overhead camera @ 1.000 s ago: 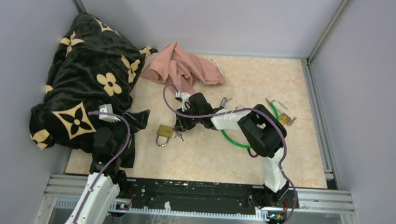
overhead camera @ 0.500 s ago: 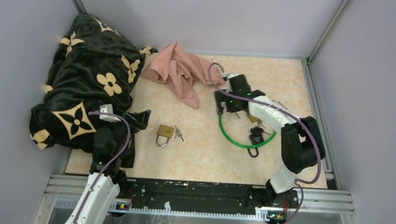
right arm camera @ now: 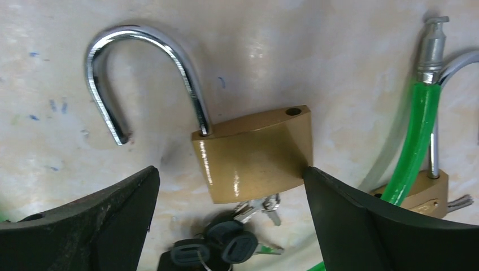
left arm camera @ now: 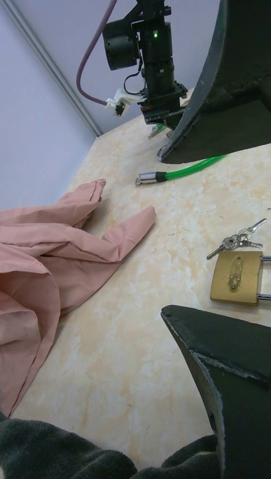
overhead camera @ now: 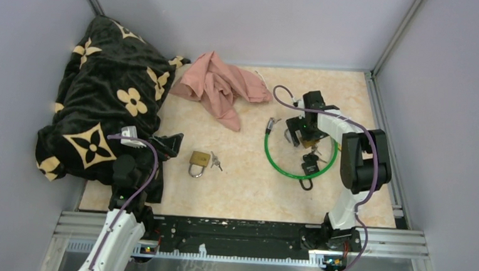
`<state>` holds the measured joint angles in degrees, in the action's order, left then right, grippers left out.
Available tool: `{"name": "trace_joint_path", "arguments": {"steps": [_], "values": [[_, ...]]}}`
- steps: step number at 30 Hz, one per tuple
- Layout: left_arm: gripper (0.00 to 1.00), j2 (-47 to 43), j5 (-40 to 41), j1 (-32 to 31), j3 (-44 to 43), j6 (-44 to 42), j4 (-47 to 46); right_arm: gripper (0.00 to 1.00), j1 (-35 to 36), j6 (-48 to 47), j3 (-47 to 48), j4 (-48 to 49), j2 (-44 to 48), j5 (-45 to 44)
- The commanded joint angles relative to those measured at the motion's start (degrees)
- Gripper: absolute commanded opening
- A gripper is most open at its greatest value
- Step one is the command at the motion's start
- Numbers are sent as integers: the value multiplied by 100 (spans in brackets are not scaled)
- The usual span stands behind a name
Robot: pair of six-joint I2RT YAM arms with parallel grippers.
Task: Lock with the key
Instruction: Pick up the lock from the center of the board.
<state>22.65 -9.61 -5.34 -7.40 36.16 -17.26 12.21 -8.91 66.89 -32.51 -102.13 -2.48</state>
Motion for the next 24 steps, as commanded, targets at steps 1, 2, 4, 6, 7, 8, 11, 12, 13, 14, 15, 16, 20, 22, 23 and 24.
{"name": "trace_joint_path", "arguments": {"steps": [1, 2, 4, 6, 7, 8, 11, 12, 13, 14, 15, 16, 20, 22, 23, 24], "values": [[99, 33, -120, 9, 85, -57, -268, 98, -201, -389, 216, -80, -305, -239], [98, 51, -120, 15, 88, -61, -274, 98, -201, -431, 237, -63, -328, -248], [98, 70, -111, 15, 89, -61, -264, 98, -214, -520, 231, 43, -357, -215], [98, 75, -114, 16, 89, -59, -275, 98, -258, -550, 211, 231, -424, 66], [98, 73, -120, 16, 89, -57, -272, 98, -270, -551, 196, 244, -482, 134], [98, 65, -116, 14, 89, -70, -278, 97, -278, -551, 182, 224, -555, 143], [98, 26, -55, 16, 88, -108, -251, 87, -280, -487, 148, 107, -739, 40], [98, 24, -42, 16, 84, -113, -246, 84, -280, -442, 177, 26, -798, 30], [99, 26, -42, 16, 81, -112, -256, 82, -279, -405, 216, -67, -849, 33], [98, 28, -53, 14, 81, -110, -264, 79, -280, -394, 223, -109, -880, 81], [98, 37, -69, 16, 81, -107, -279, 76, -270, -388, 215, -103, -888, 152], [98, 44, -85, 11, 81, -104, -294, 72, -271, -384, 191, -81, -886, 219], [98, 32, -329, 13, 89, -77, -419, 34, -270, -349, 104, -27, -807, 600], [93, 56, -691, 7, 89, -66, -619, 20, -271, -304, 32, 25, -656, 755], [91, 92, -928, 7, 78, -82, -734, 15, -265, -267, -12, 55, -546, 818], [89, 167, -1188, -12, 34, -147, -842, 12, -259, -233, -51, 74, -428, 875]]}}
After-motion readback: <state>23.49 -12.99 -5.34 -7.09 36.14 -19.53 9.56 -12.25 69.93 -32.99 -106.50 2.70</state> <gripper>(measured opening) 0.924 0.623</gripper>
